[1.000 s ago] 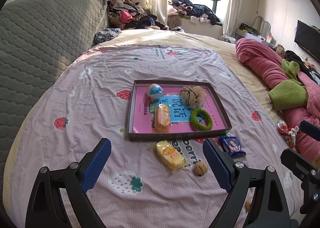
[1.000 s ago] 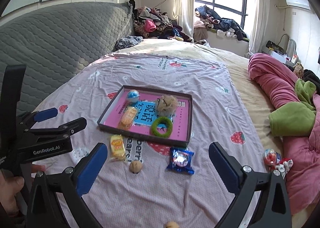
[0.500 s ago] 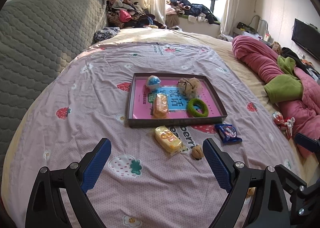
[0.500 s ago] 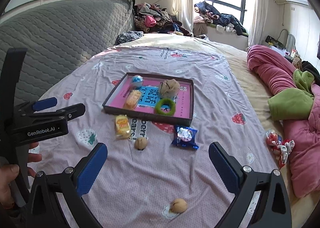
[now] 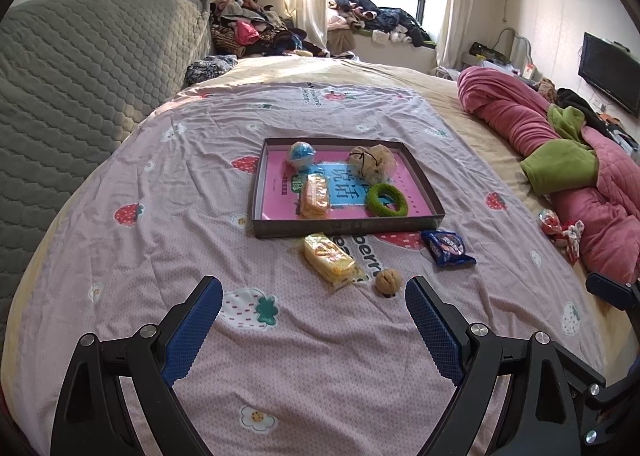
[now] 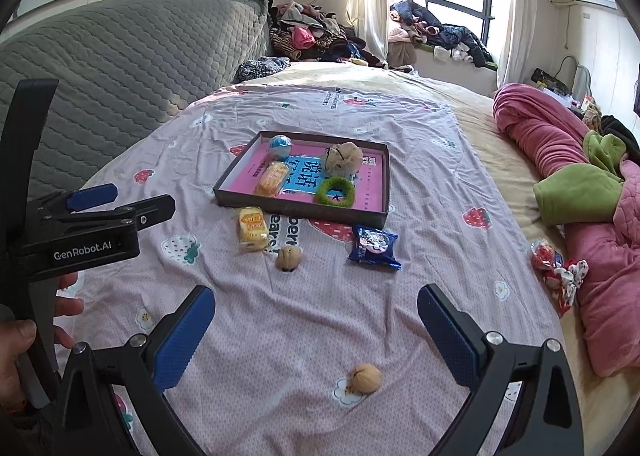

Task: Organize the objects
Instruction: 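Withdraw both open tools from the tray toward the walnut on the bed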

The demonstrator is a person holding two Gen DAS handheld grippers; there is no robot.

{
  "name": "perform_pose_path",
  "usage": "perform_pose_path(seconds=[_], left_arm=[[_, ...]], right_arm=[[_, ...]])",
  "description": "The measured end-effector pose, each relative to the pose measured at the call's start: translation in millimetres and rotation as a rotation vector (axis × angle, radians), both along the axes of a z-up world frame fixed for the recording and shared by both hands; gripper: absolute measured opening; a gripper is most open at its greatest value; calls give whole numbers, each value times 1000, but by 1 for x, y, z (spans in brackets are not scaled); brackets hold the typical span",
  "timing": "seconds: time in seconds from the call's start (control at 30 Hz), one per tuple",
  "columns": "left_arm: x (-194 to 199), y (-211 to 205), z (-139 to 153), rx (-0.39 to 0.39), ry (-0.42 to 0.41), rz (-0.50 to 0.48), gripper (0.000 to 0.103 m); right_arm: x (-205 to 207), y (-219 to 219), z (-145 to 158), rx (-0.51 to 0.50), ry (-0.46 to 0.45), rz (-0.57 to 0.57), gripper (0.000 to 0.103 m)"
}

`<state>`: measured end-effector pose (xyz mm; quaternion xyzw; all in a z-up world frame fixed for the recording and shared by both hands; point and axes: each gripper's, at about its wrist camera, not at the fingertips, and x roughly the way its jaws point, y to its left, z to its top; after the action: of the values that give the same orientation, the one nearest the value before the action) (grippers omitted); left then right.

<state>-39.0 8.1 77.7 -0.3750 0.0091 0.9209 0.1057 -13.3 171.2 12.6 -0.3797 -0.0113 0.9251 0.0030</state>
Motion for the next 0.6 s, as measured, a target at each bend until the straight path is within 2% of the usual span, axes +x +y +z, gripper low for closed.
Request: perform_pose_path(seconds=[0.6], left_arm=[[22,5,-10,-5,0,-2,93]], right_arm=[[28,9,-29,-11,-33,3,102]])
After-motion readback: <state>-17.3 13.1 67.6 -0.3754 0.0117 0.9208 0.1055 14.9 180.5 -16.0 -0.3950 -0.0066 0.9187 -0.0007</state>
